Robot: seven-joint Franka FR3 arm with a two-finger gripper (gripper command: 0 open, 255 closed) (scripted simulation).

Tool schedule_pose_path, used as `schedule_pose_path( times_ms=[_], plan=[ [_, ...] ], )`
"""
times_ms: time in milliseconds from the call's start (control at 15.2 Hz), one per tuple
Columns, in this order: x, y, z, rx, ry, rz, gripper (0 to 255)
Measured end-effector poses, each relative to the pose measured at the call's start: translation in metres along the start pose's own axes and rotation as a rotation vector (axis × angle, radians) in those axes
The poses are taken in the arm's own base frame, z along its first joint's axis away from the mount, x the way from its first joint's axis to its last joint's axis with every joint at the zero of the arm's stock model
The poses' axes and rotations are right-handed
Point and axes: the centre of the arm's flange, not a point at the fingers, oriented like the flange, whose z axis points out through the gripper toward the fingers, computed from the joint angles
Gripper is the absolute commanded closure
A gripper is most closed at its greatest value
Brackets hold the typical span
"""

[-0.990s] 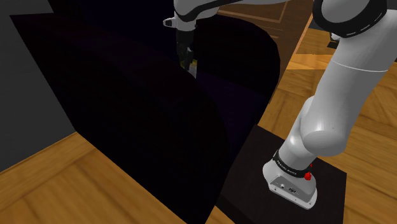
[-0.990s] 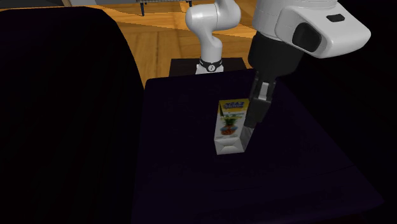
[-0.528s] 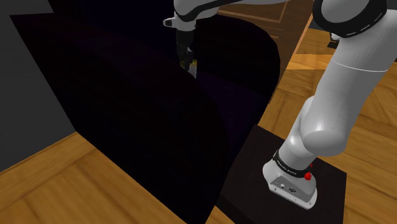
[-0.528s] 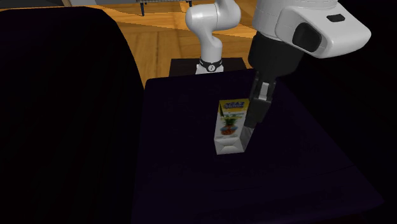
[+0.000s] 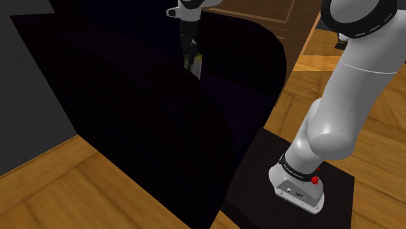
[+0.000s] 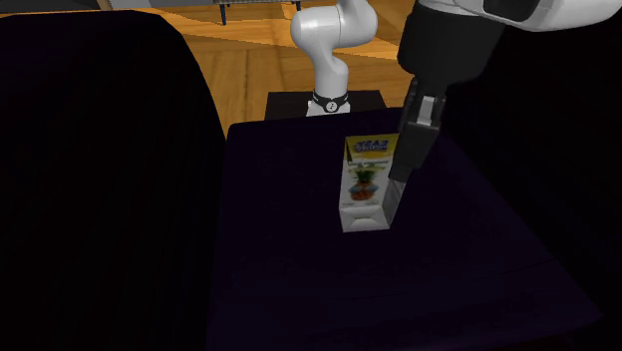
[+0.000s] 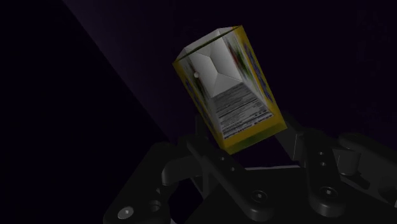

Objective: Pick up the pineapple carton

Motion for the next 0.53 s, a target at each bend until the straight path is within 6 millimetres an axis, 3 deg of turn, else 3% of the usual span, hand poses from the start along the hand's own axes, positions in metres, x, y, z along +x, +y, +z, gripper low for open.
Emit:
schedule_pose_path(
  times_ms=[528],
  plan=[
    [-0.001, 0.003, -0.040, 0.000, 0.000, 0.000, 255]
  ],
)
